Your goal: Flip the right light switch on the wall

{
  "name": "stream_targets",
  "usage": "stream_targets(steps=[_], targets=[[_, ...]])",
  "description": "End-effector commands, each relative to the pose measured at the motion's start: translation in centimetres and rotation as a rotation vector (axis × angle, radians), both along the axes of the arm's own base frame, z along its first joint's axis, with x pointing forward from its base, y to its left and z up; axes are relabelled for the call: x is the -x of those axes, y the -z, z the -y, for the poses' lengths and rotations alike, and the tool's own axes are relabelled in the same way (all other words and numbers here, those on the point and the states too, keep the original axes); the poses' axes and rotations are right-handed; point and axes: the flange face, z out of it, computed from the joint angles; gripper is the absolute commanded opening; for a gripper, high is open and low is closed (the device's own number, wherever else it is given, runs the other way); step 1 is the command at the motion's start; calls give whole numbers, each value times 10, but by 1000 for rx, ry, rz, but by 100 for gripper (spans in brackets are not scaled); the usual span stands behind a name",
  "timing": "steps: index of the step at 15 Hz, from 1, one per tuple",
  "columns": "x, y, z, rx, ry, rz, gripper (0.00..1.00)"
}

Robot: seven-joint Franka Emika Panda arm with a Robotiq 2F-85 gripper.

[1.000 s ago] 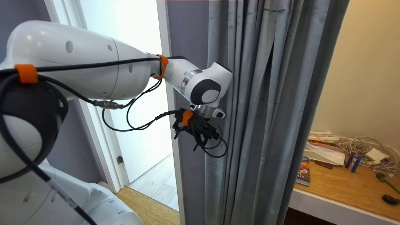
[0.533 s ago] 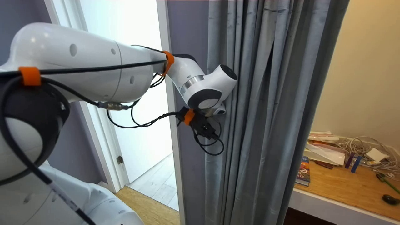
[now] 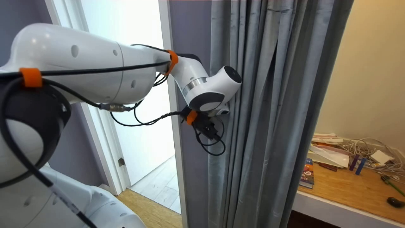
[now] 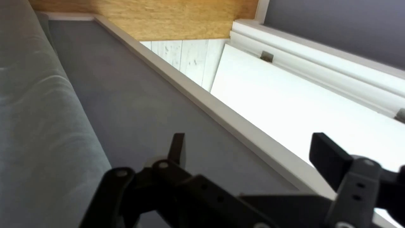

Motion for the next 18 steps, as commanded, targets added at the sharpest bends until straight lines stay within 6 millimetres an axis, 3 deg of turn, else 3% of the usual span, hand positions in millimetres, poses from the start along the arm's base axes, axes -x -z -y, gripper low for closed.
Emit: stream_targets(steps=[1,4,10,11,12,18], targets=[[-4,-4,4,-104,98,77,100],[-13,-1,10,-117,216,149,100],[-25,6,3,-165,317,215,100],[-26,7,3,-167,325,223,75],[-28,8,2,-175,336,231,74],[-38,12,2,-203,398,280,30]])
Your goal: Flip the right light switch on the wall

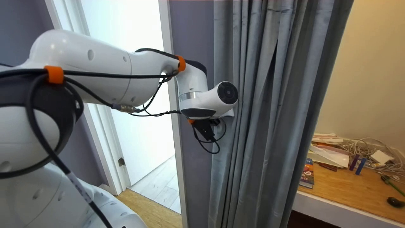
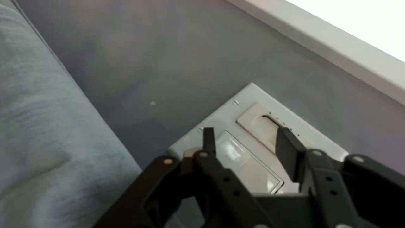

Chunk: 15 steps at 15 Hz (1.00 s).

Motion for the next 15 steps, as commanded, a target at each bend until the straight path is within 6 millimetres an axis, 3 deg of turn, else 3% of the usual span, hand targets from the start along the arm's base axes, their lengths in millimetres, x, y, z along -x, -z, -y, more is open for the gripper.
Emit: stream_targets(steps=[1,5,15], targets=[[-10,3,-3,-13,37,39,24],[-19,6,-6,-18,59,46,0],[-25,7,-1,-10,73,40,0]])
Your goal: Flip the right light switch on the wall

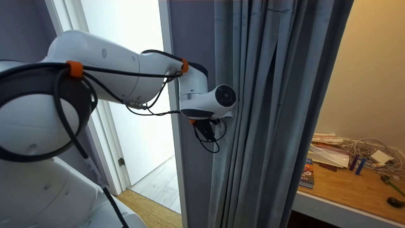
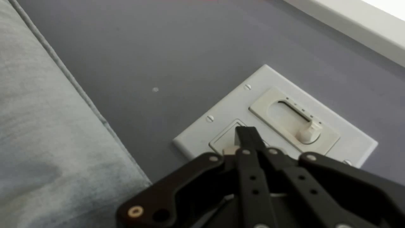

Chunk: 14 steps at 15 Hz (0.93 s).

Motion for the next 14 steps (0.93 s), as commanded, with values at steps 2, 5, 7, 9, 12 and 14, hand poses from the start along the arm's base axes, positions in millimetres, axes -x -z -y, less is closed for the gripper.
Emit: stream_targets(steps=[2,5,7,9,12,14], targets=[[-3,-7,10,3,1,10,0],[6,-11,22,18,-7,-1,0],[11,-12,31,38,-17,-20,0],[18,-14,36,44,-41,-36,27],[28,-20,40,41,-98,-53,38],[38,-23,41,34,-154,-67,51]])
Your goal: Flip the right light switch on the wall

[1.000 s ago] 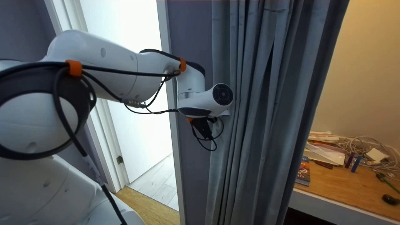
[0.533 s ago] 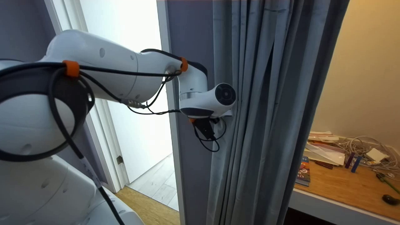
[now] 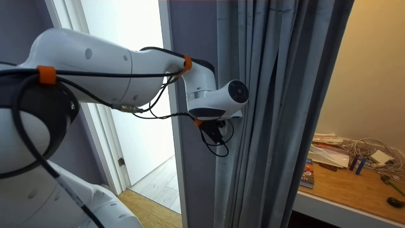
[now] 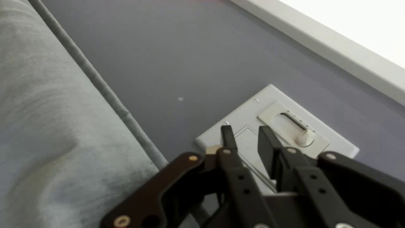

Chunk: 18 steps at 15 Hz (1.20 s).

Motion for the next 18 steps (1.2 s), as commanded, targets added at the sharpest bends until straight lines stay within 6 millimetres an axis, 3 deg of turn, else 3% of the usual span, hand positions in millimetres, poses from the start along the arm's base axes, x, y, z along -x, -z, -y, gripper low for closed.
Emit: stream_targets(steps=[1,7,18], targets=[[23,-13,7,-14,-77,-32,58],[54,-32,30,-9,-105,-29,98],[109,-56,59,14,-127,41,100]])
